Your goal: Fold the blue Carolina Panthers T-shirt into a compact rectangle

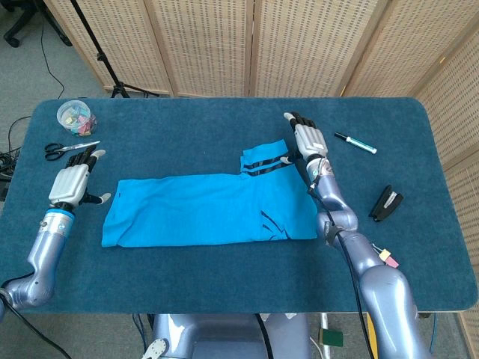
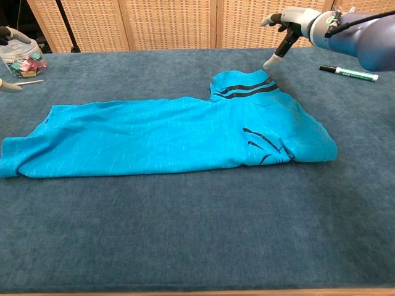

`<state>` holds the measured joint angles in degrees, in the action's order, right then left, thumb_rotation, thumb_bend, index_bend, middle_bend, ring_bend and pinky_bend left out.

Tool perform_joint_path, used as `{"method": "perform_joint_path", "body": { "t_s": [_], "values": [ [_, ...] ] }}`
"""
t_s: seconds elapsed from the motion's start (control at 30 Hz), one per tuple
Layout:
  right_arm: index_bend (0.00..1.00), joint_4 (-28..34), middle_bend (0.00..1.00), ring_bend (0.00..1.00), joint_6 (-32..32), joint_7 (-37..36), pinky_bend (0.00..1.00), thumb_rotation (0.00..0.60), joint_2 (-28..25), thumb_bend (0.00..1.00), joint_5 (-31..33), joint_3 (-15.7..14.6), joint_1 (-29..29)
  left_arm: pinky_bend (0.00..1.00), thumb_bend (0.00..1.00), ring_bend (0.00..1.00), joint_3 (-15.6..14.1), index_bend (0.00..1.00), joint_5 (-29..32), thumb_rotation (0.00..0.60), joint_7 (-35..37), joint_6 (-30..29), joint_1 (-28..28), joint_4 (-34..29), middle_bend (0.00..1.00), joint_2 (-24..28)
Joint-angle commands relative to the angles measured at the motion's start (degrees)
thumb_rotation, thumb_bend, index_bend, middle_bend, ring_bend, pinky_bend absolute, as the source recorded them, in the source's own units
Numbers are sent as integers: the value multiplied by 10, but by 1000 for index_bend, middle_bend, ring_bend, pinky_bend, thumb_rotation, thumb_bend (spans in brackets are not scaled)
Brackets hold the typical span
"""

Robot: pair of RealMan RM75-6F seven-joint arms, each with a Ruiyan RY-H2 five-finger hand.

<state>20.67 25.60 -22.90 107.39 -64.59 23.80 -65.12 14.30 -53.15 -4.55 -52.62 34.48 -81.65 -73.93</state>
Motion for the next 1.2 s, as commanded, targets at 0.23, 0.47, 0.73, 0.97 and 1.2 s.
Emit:
{"method": "perform_joint_path", "body": {
  "t_s": [0.23, 0.47, 0.73, 0.97, 1.2],
  "values": [
    [0, 330, 0, 0, 173, 42, 5, 600, -197, 0, -70, -65, 157, 0, 214, 0, -35, 0, -80, 600, 28, -29, -29, -21, 0, 16],
    [0, 497, 0, 0, 276, 75, 5, 600, -319, 0, -111, -124, 265, 0, 213, 0, -78, 0, -159, 600, 62, -53, -60, -1, 0, 23],
    [0, 569, 0, 0, 376, 65, 5, 600, -376, 0, -140, -159, 352, 0, 213, 0, -100, 0, -219, 600, 113, -60, -67, 79, 0, -2],
    [0, 581, 0, 0, 438, 42, 5, 600, -382, 0, -152, -174, 405, 0, 215, 0, -102, 0, -261, 600, 147, -53, -42, 192, 0, -59],
    [0, 582, 0, 0, 471, 36, 5, 600, -382, 0, -166, -176, 428, 0, 231, 0, -96, 0, -265, 600, 171, -15, -14, 253, 0, -94]
  ]
}}
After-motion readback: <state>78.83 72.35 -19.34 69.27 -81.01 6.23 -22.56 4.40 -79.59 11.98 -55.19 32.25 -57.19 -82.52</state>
